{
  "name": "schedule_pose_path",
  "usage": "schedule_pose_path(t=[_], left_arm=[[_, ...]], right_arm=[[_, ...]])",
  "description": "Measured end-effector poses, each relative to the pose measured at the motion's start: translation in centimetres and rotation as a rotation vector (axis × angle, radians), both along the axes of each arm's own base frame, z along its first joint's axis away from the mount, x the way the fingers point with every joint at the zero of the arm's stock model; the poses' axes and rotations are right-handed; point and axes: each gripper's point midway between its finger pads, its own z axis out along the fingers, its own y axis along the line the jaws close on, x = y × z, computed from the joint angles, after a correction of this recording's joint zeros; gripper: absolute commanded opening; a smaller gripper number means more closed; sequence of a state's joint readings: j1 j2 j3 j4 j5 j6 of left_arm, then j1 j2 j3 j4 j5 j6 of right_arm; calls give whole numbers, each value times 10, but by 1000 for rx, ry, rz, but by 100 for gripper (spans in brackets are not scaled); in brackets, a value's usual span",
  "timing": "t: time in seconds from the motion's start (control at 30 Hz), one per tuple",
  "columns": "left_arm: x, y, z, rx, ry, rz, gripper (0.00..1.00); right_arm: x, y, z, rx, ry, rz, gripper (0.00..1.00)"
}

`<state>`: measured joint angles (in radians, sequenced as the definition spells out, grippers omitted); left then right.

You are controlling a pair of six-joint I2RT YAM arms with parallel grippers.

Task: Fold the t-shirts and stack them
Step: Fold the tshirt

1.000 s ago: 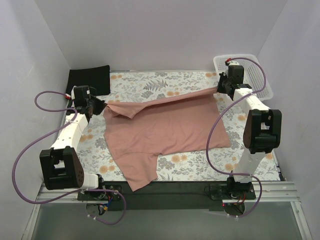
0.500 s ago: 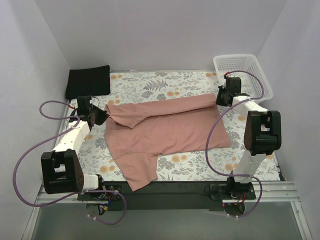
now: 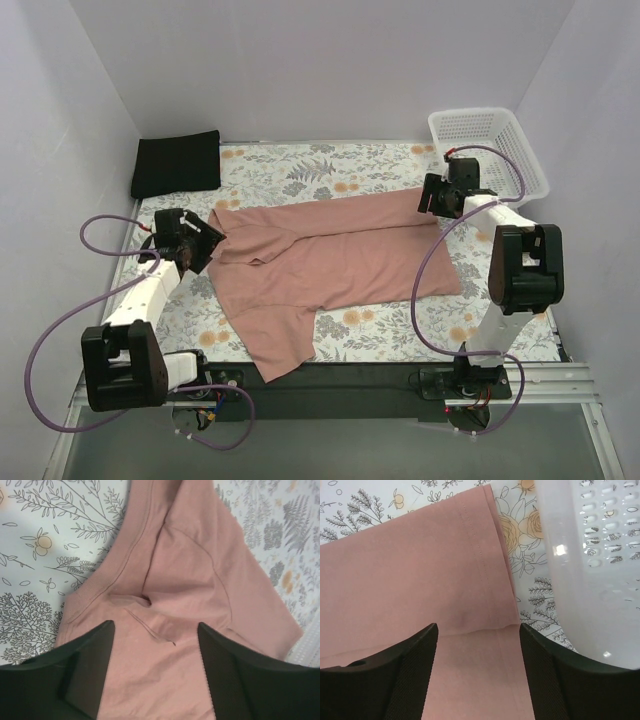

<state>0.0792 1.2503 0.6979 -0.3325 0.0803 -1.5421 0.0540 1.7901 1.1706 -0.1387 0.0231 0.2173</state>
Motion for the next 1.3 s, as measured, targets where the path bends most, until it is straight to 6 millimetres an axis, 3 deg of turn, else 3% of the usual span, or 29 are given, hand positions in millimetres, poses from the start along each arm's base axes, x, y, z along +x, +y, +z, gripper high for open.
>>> schedule_pose_path(t=[0.1,0.23,0.33,0.4,0.57,0.63,0.77,0.9,1.13,1.3], left_arm=[[0,2,16,37,-52,-27,77],[2,6,24,88,-76,-56,77],[7,8,21,115,-64,-85,75],[14,9,18,126,-49,-103,75],[52,12,5,149,-18,-138,66],[70,14,1,160,-19,-149,64],[115,20,-3,190,-42,-171,56],[140,23,-11,210,-53,-188,53],[157,25,-39,228,-14,-221,46],[159,26,-50,234,5,-235,44]], right_arm=[[-3,2,10,7,-10,9,74],[-6,25,32,46,-53,77,73],[-15,71,42,81,-72,206,71],[-28,112,43,108,-68,318,70],[-72,202,41,159,-45,578,68],[-81,219,35,166,-36,633,66],[-79,218,7,137,10,636,66],[-60,206,-10,114,36,598,65],[-11,184,0,117,-29,522,65],[5,162,-1,126,-40,473,65]])
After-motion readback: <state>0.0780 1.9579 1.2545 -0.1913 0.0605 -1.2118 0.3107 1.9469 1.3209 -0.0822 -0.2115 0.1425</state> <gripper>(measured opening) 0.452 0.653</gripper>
